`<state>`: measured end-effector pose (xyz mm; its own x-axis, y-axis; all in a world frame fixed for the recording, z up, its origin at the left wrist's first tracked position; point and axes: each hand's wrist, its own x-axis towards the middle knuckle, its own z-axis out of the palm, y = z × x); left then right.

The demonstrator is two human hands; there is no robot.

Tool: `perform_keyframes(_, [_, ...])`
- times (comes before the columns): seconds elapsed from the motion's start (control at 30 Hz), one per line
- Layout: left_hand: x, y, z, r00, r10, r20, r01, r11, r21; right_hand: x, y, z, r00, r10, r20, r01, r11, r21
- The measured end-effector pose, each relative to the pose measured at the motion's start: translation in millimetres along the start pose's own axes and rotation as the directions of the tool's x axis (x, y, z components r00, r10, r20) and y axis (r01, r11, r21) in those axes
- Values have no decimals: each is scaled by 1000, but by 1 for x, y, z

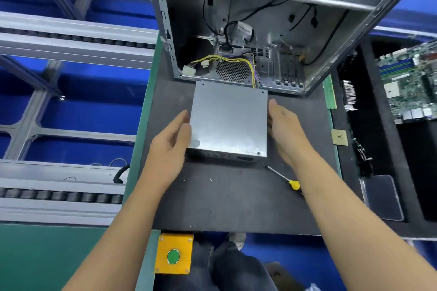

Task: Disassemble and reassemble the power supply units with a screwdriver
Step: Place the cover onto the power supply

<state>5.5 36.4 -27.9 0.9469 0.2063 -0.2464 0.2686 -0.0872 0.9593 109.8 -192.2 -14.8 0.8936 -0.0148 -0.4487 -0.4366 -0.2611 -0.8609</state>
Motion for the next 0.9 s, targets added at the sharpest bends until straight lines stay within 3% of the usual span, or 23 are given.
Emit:
perform_keyframes(0.13, [27,15,2,993,-101,53,108,981,-158,-13,17,3,996,-76,46,73,996,55])
perform_keyframes(0.33, [63,25,11,994,18,106,-5,992,-125,-8,17,5,967,-255,5,252,956,154])
perform_keyframes(0.53, [79,19,24,996,16,85,4,971,-238,12,11,24,977,-212,-5,200,917,345])
perform_keyframes(0.9, [88,18,24,989,26,142,9,970,-241,27,19,24,962,-271,-4,261,920,291])
